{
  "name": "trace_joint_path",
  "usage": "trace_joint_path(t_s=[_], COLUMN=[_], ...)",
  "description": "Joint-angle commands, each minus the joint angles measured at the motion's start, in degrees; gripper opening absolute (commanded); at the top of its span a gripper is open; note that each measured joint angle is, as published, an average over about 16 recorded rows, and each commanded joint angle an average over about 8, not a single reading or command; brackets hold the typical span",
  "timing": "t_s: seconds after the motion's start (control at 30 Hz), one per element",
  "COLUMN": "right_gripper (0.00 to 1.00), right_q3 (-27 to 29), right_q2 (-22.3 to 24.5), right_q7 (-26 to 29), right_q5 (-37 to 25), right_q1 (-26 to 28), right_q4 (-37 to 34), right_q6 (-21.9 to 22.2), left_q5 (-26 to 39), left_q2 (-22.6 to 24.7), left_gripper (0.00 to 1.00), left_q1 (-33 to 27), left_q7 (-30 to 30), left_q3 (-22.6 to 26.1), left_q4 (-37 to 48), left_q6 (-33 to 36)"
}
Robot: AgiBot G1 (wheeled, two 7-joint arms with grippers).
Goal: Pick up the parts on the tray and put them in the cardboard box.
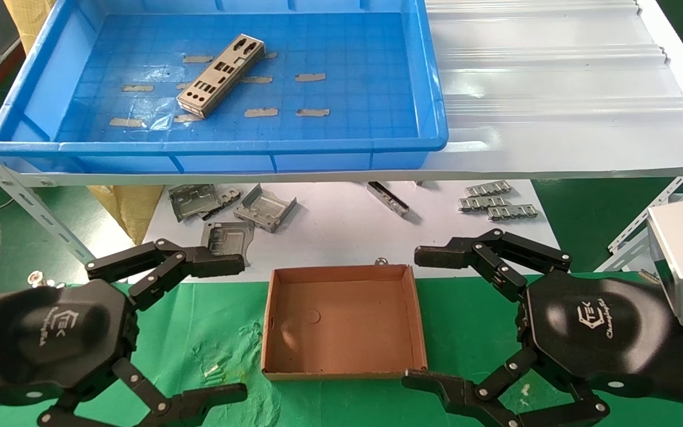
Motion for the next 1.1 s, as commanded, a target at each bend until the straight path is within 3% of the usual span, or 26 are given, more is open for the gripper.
trace_joint_path(t_s=[0.03,0.93,1.1], right_gripper=[1.0,0.99,0.37], right_q3=[0.0,0.0,0.0], right_q2=[0.0,0.0,0.0], right_q7=[0.0,0.0,0.0], right_q5=[0.0,0.0,0.0], right_q1=[0.0,0.0,0.0], right_q4=[0.0,0.0,0.0], right_q6=[0.0,0.0,0.0], left_q5=[0.0,0.0,0.0], left_q2=[0.0,0.0,0.0], left_gripper=[1.0,1.0,1.0], left_q1=[0.0,0.0,0.0], left_q7=[0.0,0.0,0.0], left_q3=[0.0,0.0,0.0], left_q4=[0.0,0.0,0.0], left_q6=[0.0,0.0,0.0])
